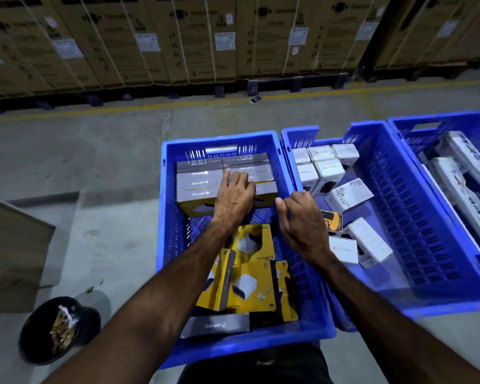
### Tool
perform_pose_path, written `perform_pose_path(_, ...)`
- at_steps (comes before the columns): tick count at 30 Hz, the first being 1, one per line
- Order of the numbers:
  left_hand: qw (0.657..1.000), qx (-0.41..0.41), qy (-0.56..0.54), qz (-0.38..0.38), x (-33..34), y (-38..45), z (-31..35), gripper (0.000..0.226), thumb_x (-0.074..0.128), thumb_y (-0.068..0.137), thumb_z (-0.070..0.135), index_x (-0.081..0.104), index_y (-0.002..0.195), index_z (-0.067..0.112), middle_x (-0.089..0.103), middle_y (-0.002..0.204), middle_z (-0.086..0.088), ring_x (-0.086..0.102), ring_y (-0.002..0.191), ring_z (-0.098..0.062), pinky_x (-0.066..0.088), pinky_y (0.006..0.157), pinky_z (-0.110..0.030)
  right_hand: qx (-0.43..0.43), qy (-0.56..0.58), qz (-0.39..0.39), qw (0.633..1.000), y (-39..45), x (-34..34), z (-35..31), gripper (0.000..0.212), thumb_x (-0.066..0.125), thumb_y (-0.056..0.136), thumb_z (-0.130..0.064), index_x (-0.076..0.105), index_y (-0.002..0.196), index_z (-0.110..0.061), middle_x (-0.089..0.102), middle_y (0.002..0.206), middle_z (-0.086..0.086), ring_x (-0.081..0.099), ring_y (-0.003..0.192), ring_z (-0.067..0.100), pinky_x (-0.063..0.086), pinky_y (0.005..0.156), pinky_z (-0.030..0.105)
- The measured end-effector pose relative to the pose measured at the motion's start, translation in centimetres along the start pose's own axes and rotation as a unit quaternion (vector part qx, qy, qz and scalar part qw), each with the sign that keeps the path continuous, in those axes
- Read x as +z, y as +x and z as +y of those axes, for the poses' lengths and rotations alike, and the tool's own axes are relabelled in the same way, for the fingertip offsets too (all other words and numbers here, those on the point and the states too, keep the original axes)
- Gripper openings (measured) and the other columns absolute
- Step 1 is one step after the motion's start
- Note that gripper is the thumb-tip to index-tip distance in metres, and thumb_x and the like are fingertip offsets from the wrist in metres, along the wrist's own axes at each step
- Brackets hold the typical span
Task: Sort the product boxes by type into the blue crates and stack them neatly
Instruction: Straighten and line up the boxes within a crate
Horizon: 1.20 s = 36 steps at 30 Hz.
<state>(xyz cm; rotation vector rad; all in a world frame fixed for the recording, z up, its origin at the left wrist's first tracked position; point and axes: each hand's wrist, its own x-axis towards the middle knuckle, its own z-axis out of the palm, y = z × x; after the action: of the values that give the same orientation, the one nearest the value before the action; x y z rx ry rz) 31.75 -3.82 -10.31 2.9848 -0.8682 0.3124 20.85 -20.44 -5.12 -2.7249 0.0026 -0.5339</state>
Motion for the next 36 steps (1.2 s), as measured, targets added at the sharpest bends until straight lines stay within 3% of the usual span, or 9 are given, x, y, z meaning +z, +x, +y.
perform_pose_path(4,0.999,-0.016,0.027,-0.012,0.7,-0.1,1.0,0.033,0.071,0.089,0.024,0.064,0.117,0.009,0.060,0.112,-0.012,0.054,0.103,-0.032,0.045,0.085,-0.046,0.002,0.016,-0.007,1.000,0.0,0.1,0.2,0.049,0.035,0.112,-0.035,0.055,0.076,-0.009,0.045,0.074,0.003,0.041,0.076,0.023,0.039,0.071,0.040)
perform_pose_path(9,0.999,-0.038,0.013,0.000,1.2,-0.7,1.3,0.039,0.070,0.091,0.023,0.061,0.124,0.004,0.062,0.114,-0.014,0.056,0.099,-0.034,0.047,0.082,-0.045,0.002,0.011,-0.015,1.000,0.2,0.1,0.1,0.051,0.034,0.112,-0.036,0.055,0.074,-0.008,0.046,0.072,0.006,0.041,0.075,0.025,0.040,0.073,0.044)
perform_pose_path(18,0.989,-0.135,-0.050,0.044,1.3,-1.2,2.7,0.026,0.068,0.091,0.017,0.063,0.116,0.013,0.063,0.111,-0.009,0.052,0.098,-0.030,0.044,0.080,-0.042,0.016,0.015,-0.032,0.999,-0.1,0.0,0.2,0.052,0.031,0.112,-0.039,0.054,0.076,-0.010,0.045,0.075,0.002,0.040,0.078,0.022,0.040,0.074,0.042)
perform_pose_path(22,0.986,-0.063,-0.093,0.123,-0.1,-3.4,4.0,0.014,0.066,0.094,0.022,0.062,0.106,0.015,0.061,0.100,-0.008,0.051,0.091,-0.032,0.040,0.077,-0.044,0.011,0.018,-0.018,1.000,0.1,0.1,0.1,0.050,0.034,0.112,-0.036,0.055,0.075,-0.010,0.048,0.074,0.004,0.042,0.078,0.023,0.039,0.072,0.042)
perform_pose_path(23,0.987,-0.033,-0.122,0.099,-0.5,-4.4,4.3,0.016,0.065,0.095,0.025,0.062,0.107,0.015,0.060,0.101,-0.008,0.052,0.092,-0.032,0.040,0.075,-0.045,0.011,0.017,-0.018,1.000,0.2,0.1,0.2,0.050,0.035,0.112,-0.037,0.056,0.075,-0.010,0.048,0.075,0.004,0.041,0.078,0.023,0.039,0.072,0.042)
perform_pose_path(25,0.986,-0.036,-0.155,-0.040,-1.1,-6.3,4.5,0.039,0.069,0.092,0.036,0.059,0.124,0.015,0.059,0.116,-0.009,0.054,0.105,-0.033,0.046,0.080,-0.046,0.016,0.020,-0.020,0.999,0.2,0.2,0.2,0.051,0.035,0.112,-0.037,0.056,0.075,-0.010,0.046,0.075,0.003,0.041,0.078,0.023,0.038,0.071,0.041)
perform_pose_path(29,0.940,-0.172,-0.131,-0.264,-0.2,-8.6,2.9,0.111,0.085,0.072,0.065,0.027,0.156,0.020,0.049,0.139,-0.016,0.052,0.127,-0.039,0.052,0.098,-0.053,0.015,0.026,-0.021,0.999,0.1,0.2,0.2,0.051,0.034,0.112,-0.038,0.054,0.074,-0.010,0.044,0.074,0.001,0.040,0.077,0.021,0.034,0.070,0.036)
perform_pose_path(33,0.911,-0.207,-0.158,-0.320,1.1,-9.3,0.8,0.114,0.089,0.056,0.074,0.040,0.143,0.018,0.048,0.142,-0.014,0.056,0.123,-0.040,0.055,0.095,-0.053,0.015,0.024,-0.016,0.999,0.1,0.1,0.1,0.053,0.033,0.112,-0.038,0.055,0.074,-0.010,0.043,0.074,0.000,0.039,0.078,0.021,0.030,0.070,0.032)
perform_pose_path(36,0.899,-0.210,-0.212,-0.320,1.1,-9.1,-0.2,0.115,0.097,0.050,0.065,0.044,0.142,0.019,0.047,0.143,-0.011,0.048,0.130,-0.035,0.051,0.102,-0.053,0.006,0.017,-0.011,1.000,-0.1,0.0,0.0,0.051,0.036,0.112,-0.035,0.055,0.074,-0.008,0.043,0.074,0.001,0.040,0.076,0.023,0.035,0.071,0.037)
